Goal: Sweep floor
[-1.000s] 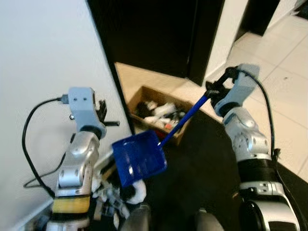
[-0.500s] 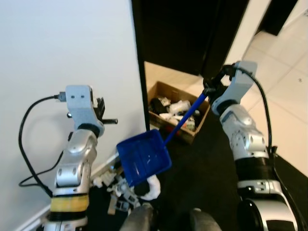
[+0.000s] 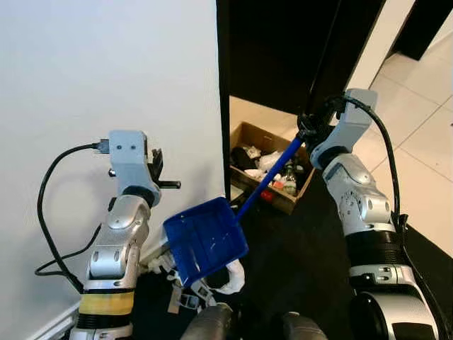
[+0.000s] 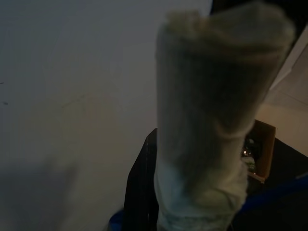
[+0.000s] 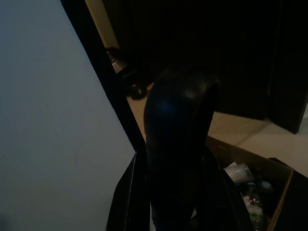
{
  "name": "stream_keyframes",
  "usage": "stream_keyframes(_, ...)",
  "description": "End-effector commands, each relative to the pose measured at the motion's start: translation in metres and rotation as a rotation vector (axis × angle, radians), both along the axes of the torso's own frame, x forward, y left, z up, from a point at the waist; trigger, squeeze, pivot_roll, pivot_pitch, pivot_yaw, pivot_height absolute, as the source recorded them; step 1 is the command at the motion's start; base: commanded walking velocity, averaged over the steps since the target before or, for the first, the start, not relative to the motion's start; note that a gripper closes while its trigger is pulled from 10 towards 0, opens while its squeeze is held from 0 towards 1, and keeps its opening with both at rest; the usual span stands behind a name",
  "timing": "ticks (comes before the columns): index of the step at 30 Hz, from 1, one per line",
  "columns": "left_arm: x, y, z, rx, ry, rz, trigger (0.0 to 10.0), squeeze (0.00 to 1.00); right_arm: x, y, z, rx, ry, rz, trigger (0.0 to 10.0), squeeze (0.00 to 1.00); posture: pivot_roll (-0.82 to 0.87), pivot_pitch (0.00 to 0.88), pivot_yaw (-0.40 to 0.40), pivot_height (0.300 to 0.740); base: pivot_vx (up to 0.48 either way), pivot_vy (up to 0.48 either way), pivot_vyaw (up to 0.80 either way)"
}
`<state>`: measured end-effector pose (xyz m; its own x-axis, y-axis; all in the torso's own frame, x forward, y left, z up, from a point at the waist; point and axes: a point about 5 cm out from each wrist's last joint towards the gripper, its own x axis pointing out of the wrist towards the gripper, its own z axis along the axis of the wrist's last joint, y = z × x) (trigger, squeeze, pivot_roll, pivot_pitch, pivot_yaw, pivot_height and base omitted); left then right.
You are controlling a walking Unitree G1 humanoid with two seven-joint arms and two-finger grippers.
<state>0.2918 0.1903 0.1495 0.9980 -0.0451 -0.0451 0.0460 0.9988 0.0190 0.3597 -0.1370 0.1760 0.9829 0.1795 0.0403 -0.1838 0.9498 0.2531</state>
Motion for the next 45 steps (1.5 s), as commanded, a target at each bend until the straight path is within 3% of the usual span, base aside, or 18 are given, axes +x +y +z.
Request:
stream_keyframes(1, 0.000, 0.002, 0.003, 0.051, -0.016, 0.005, 10.0, 0.00, 0.000, -0.001, 0.009, 0.030, -0.035, 0.004, 10.0, 0.00, 0.09, 0.072, 0.031, 0.740, 0.000, -0.446, 0.00)
stream_keyframes(14, -0.001, 0.003, 0.000, 0.052, 0.002, 0.021, 10.0, 0.00, -0.001, -0.001, 0.008, 0.031, -0.031, 0.006, 10.0, 0.00, 0.09, 0.080, 0.029, 0.740, 0.018, -0.417, 0.00)
stream_keyframes(33, -0.001, 0.007, -0.004, 0.060, 0.025, 0.052, 10.0, 0.00, -0.003, -0.003, 0.007, 0.020, -0.026, 0.003, 10.0, 0.00, 0.08, 0.090, 0.028, 0.740, 0.000, 0.000, 0.00)
stream_keyframes(38, -0.002, 0.009, -0.007, 0.049, 0.027, 0.070, 10.0, 0.00, -0.001, -0.012, 0.002, -0.061, -0.026, -0.022, 10.0, 0.00, 0.09, 0.110, 0.026, 0.740, 0.000, 0.000, 0.00)
stream_keyframes(45, -0.001, 0.018, -0.016, 0.010, 0.051, 0.102, 10.0, 0.00, 0.004, -0.024, -0.001, -0.075, -0.014, -0.046, 10.0, 0.00, 0.09, 0.135, 0.026, 0.740, 0.000, 0.000, 0.00)
